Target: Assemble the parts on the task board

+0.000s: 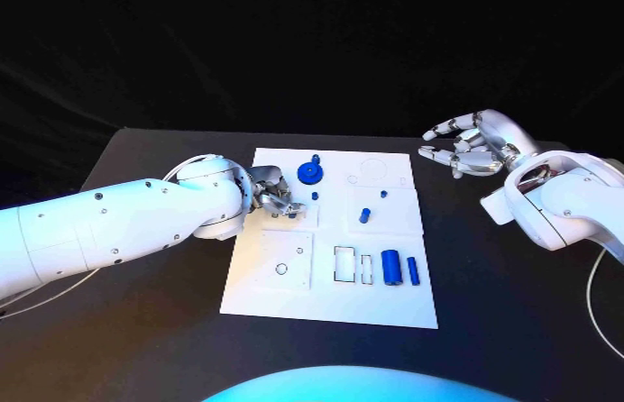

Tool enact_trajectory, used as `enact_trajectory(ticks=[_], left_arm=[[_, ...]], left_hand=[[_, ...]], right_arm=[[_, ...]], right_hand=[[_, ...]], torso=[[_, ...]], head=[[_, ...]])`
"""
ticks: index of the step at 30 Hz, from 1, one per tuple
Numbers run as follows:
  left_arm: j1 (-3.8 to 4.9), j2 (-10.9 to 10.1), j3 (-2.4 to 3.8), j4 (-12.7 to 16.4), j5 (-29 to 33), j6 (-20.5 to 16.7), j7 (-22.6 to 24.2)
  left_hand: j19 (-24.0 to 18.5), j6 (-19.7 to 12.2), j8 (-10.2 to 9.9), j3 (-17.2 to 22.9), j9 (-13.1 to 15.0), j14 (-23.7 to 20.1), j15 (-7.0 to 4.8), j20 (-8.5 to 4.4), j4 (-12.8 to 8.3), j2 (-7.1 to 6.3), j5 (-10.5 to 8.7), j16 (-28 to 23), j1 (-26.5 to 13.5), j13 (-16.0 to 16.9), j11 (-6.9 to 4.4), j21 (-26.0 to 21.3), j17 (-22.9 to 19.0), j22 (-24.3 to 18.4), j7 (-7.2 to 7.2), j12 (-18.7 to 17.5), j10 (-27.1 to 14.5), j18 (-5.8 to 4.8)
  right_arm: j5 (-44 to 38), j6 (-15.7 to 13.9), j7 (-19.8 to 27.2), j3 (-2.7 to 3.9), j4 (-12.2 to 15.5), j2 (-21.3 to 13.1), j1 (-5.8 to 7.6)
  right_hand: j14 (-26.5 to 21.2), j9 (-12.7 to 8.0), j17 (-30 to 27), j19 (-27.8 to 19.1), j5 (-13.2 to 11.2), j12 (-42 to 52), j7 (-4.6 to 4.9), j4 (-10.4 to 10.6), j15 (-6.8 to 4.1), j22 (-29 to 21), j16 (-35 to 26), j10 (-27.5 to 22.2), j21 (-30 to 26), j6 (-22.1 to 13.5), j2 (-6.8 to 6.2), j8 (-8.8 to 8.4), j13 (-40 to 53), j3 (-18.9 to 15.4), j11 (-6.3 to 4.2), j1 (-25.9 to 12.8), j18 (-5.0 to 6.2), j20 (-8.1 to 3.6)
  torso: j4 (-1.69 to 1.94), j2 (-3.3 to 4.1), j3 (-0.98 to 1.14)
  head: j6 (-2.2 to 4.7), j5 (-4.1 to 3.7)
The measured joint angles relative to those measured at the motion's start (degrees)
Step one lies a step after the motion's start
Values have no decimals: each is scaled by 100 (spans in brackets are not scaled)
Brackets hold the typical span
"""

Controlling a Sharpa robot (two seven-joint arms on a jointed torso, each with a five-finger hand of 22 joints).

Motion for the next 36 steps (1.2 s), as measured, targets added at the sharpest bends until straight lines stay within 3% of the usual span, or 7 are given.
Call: enact_trajectory(ticks=[8,13,17,20,24,31,36], left_arm=[[41,-105,170,147,154,-32,-2],[300,-162,266,157,322,-8,-3],[522,-181,295,39,450,98,-5],[739,-169,314,-180,563,323,-10],[955,-29,319,-588,680,730,-17],[1172,420,315,-1462,801,1543,-39],[1236,722,281,-2029,807,2090,-63]], left_hand=[[0,0,-45,-184,0,0,0,0,-8,-3,0,0,-108,-80,0,0,0,-6,0,-28,0,0],[0,-148,-187,-400,-12,0,0,0,-21,-14,0,0,-120,-202,65,0,0,-6,64,-133,-110,0],[0,-271,-352,-497,-105,-9,15,0,-21,-5,21,0,20,-297,122,0,0,-29,127,-213,-204,0],[-52,-363,-550,-601,-230,-9,92,52,-21,9,21,0,309,-496,191,-72,0,-131,220,-364,-382,0],[-110,-522,-808,-696,-409,7,181,109,-19,72,46,0,466,-694,295,-128,0,-245,314,-509,-545,0],[-170,-607,-1020,-796,-597,-10,257,169,-11,131,46,0,524,-919,388,-188,0,-346,400,-649,-741,0],[-208,-679,-1154,-796,-696,-9,297,207,-11,177,46,0,632,-1066,439,-221,0,-401,472,-758,-896,0]], right_arm=[[7,-21,13,0,-58,2,-2],[16,-36,22,0,-107,8,-2],[22,-43,25,0,-128,13,-4],[29,-45,26,0,-142,19,-5],[37,-46,27,-1,-162,25,-7],[50,-45,27,-3,-198,45,-19],[60,-44,26,-5,-217,62,-31]], right_hand=[[0,0,-5,0,0,0,0,16,0,-1,0,0,-21,0,0,0,0,-16,0,0,0,0],[0,0,-5,0,-22,0,0,16,0,-1,0,0,-21,0,-23,0,-1,-16,0,-22,0,0],[0,-1,-5,0,-22,0,0,16,0,-1,0,0,-21,0,-22,0,-1,-16,0,-22,0,0],[0,0,-5,0,-22,0,0,16,0,4,0,0,-21,0,-22,0,-1,-16,0,-22,0,0],[0,-1,-5,0,-22,0,0,16,0,4,0,0,-21,0,-22,0,-1,-16,0,-22,0,0],[0,-1,-4,0,-22,0,0,15,0,3,0,0,-20,0,-23,0,-1,-16,0,-22,0,0],[0,-1,-4,0,-22,0,0,15,0,3,0,0,-20,0,-23,0,-1,-16,0,-22,0,0]], torso=[[0,-1,-6],[-3,-4,-4],[-1,-4,-1],[1,-5,-1],[7,-5,0],[8,-5,-2],[7,-5,-1]], head=[[41,-10],[71,14],[85,24],[104,29],[129,34],[163,81],[184,110]])
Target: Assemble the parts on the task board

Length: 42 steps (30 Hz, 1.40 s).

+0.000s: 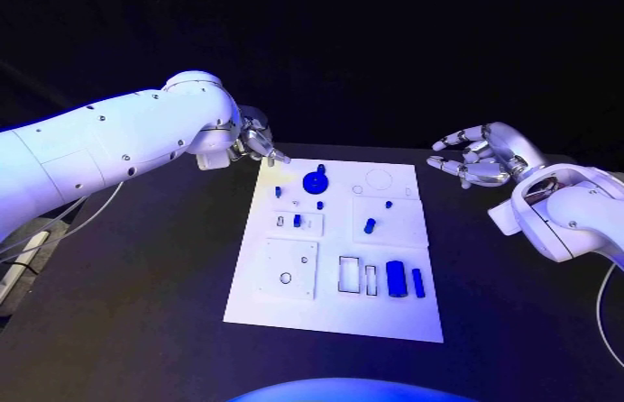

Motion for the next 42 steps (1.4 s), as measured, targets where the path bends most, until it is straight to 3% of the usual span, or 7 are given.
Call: enact_trajectory(ticks=[7,13,21,42], left_arm=[[9,429,-170,-675,-1,543,-37],[-48,667,-250,-1024,1,735,-54],[-96,775,-284,-1190,16,812,-60],[-123,824,-333,-1196,98,1017,-60]], left_hand=[[-16,-19,-30,0,-35,20,20,18,0,42,0,0,45,-40,12,0,0,-13,20,-25,-31,0],[5,-19,-62,-31,-52,-1,41,39,0,22,0,0,66,-40,31,0,0,-13,20,-25,-50,0],[4,-19,-62,-59,-65,-1,41,39,5,22,0,0,66,-20,31,0,5,8,20,-25,-50,0],[4,89,-42,-63,-71,-1,41,38,0,54,0,0,98,5,31,0,4,50,-3,26,-50,0]], right_arm=[[13,1,-1,-2,-11,19,-15],[22,1,-1,-2,-16,37,-25],[33,1,1,-2,-24,58,-33],[45,1,7,-2,-29,85,-36]], right_hand=[[0,0,0,0,0,-2,0,0,0,0,0,0,0,0,0,0,0,0,0,0,0,0],[0,0,0,0,0,-22,0,0,0,-1,0,0,0,0,0,0,0,0,0,0,0,0],[0,0,1,0,0,-22,0,0,0,-2,0,0,0,0,0,0,0,0,0,0,0,0],[0,-1,1,0,0,-22,0,15,0,-3,0,0,0,0,0,0,4,16,0,0,0,0]], torso=[[-10,12,-2],[-22,21,-3],[-14,19,0],[-5,5,3]], head=[[26,32],[29,40],[9,14],[-20,28]])
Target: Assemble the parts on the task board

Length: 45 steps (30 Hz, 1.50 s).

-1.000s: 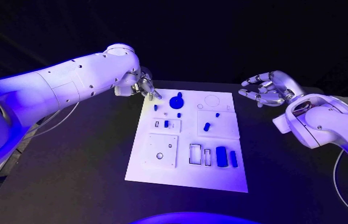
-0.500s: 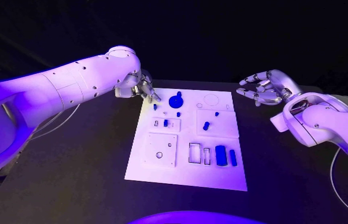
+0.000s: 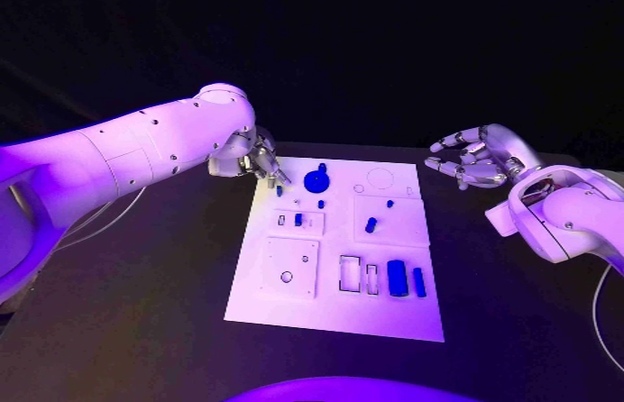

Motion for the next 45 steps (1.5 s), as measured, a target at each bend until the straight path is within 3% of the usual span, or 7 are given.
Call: enact_trajectory(ticks=[25,32,38,45], left_arm=[[-70,38,-20,2,107,-12,0],[-73,35,-20,10,160,-43,0],[-75,30,-21,12,216,-99,2],[-76,6,-21,26,307,-180,6]], left_hand=[[0,132,86,275,-12,0,0,0,-48,217,0,0,383,18,-54,0,-1,42,-51,44,31,0],[21,137,303,928,102,1,-44,-21,-145,260,-1,0,926,7,-114,0,-1,67,-122,67,33,0],[21,23,484,1624,221,9,-77,-21,-378,147,-23,0,1073,-32,-133,11,-2,84,-131,66,53,0],[21,-48,684,1798,228,10,-76,-21,-214,131,4,0,1097,-65,-133,17,-2,90,-100,66,52,0]], right_arm=[[3,1,2,0,1,7,-1],[3,1,3,0,-1,10,-1],[3,1,3,0,-3,10,-1],[3,2,3,0,-3,8,-1]], right_hand=[[0,5,0,0,0,0,0,0,0,4,0,0,-23,0,0,0,-2,0,0,0,0,0],[0,4,0,0,0,0,0,0,0,3,0,0,-23,0,0,0,-2,0,0,0,0,0],[0,4,0,0,0,0,0,0,0,2,0,0,-23,0,0,0,-2,0,0,0,0,0],[0,3,0,0,0,0,0,0,0,2,0,0,-22,0,0,23,-3,0,0,0,0,0]], torso=[[-1,2,-1],[0,-1,-2],[-1,-2,-2],[2,-1,1]], head=[[-34,-12],[-43,-14],[-55,-18],[-66,-18]])
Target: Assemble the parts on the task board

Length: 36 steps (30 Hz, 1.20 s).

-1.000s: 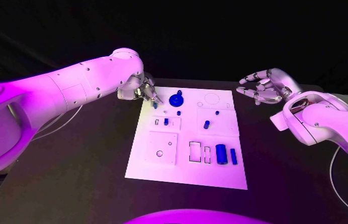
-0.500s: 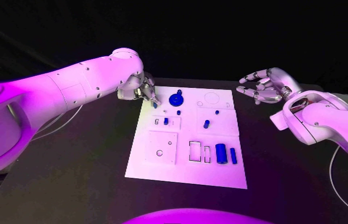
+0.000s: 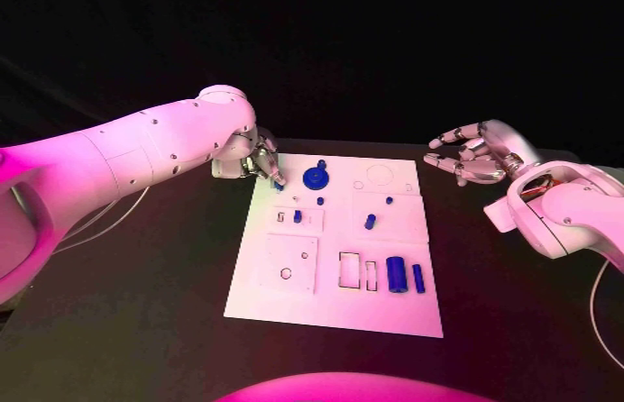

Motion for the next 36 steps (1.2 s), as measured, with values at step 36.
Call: enact_trajectory(ticks=[36], left_arm=[[-415,-1641,21,2662,-50,-1532,131]], left_hand=[[40,46,358,608,323,2,-39,-41,-308,-248,7,0,-493,-9,-92,27,-1,68,-41,51,199,0]], right_arm=[[2,4,3,-1,-13,-46,-22]], right_hand=[[0,3,-5,0,0,0,0,0,0,-2,0,0,0,0,0,0,-1,0,0,0,0,0]], torso=[[31,-11,-3]], head=[[-26,80]])
